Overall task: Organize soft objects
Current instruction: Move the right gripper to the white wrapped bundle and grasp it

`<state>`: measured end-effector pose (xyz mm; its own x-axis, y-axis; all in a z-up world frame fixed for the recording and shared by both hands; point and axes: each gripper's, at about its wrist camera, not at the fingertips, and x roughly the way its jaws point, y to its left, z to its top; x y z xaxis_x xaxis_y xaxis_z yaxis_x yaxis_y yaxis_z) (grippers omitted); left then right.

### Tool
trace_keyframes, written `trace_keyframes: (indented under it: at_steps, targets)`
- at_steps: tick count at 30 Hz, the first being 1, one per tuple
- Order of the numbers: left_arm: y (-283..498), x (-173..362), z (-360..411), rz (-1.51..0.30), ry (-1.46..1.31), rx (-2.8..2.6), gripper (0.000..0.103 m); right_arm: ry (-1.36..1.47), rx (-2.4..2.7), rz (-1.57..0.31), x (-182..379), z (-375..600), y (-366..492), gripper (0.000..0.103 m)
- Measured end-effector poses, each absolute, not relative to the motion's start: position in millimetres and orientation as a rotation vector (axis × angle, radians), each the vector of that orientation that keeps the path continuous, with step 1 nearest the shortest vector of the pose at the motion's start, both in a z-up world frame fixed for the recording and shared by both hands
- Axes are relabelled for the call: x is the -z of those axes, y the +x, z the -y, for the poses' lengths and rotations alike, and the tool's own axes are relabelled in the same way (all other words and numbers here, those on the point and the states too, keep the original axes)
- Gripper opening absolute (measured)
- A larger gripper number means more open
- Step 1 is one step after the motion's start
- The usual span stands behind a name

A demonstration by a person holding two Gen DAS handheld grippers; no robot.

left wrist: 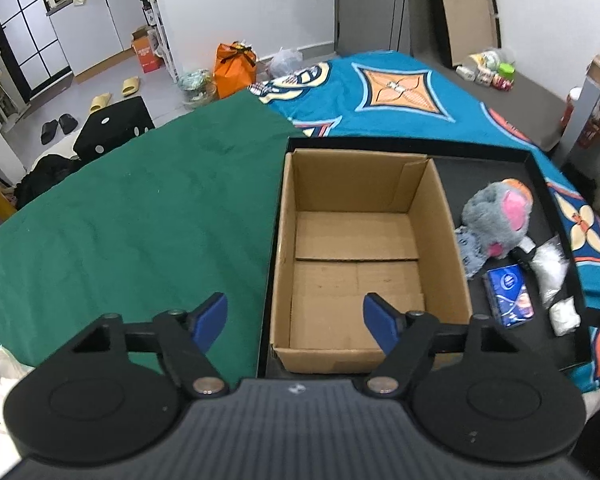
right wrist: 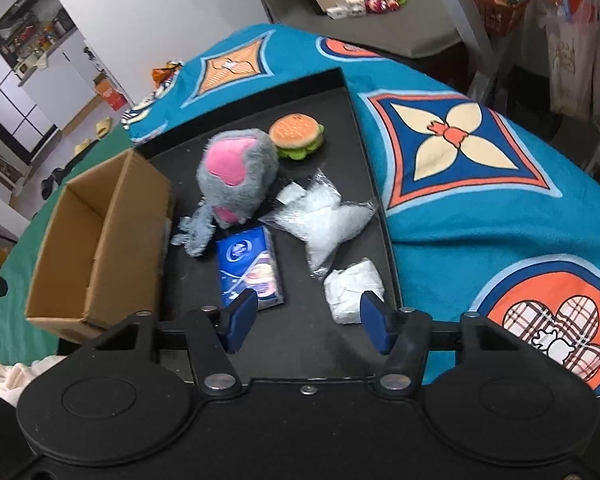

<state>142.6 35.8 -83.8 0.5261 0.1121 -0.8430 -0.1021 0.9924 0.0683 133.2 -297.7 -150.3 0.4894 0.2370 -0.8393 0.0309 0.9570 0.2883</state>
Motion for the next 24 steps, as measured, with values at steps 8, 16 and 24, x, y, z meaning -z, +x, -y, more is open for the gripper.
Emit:
trace_keyframes:
  at_steps: [8,16,24]
  targets:
    - [162.5,105.2,-42.6,-1.081,0.01,-0.159,0.065,0.268,-0.094,-1.118,174.7,300.1,155.3,0.056]
    - [181.9,118.2,-48.7,-1.16,0.033,-0.164,0.061,0.22,-0.073,-1.185,196.6,296.9,167.5,0.056]
    - [191.1,129.8,-56.2,-1.21,0.046,-0.167,0.057,0.18,-0.074,-1.203,209.8,292.4,173.5,0.045]
